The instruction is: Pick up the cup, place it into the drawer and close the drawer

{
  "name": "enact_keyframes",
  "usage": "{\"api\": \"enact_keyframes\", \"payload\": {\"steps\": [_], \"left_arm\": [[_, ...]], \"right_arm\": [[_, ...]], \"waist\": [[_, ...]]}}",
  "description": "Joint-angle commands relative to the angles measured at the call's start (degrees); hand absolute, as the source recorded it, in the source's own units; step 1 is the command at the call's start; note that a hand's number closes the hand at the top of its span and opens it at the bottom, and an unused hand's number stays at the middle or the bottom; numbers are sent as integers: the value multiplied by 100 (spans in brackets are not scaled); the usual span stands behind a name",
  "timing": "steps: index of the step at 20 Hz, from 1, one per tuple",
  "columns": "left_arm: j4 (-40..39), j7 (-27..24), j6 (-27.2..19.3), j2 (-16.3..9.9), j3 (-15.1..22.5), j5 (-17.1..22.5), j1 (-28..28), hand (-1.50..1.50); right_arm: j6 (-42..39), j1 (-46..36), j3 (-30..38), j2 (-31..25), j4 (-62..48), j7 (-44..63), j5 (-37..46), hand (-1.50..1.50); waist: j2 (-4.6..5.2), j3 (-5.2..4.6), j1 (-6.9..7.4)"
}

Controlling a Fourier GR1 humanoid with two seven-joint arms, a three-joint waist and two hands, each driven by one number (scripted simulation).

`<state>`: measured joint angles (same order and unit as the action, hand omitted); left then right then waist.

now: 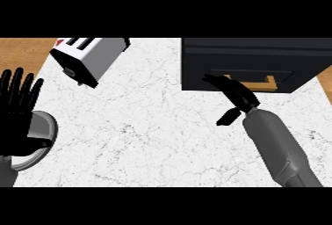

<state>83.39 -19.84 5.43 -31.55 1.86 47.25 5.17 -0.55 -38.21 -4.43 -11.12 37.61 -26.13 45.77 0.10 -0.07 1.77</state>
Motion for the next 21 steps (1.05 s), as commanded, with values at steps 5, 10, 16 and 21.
{"api": "enact_keyframes", "payload": {"steps": [5, 10, 16, 21], "left_arm": [[-128, 6, 249, 178, -19, -30, 28, -150], [-278, 30, 261, 243, 67, -198, 292, -150], [-110, -38, 305, 189, 39, -313, 165, -150], [-195, -76, 218, 302, 78, -417, 312, -150]], "right_arm": [[-347, -1374, 570, -560, -1835, -446, -99, -150], [-148, -1562, 655, -747, -2286, -661, -44, -150], [-309, -1819, 789, -960, -2576, -721, -126, -150], [-506, -1967, 860, -1147, -2683, -870, -210, -150]], "waist": [[119, 19, 172], [171, 23, 201], [182, 27, 331], [204, 29, 341]]}}
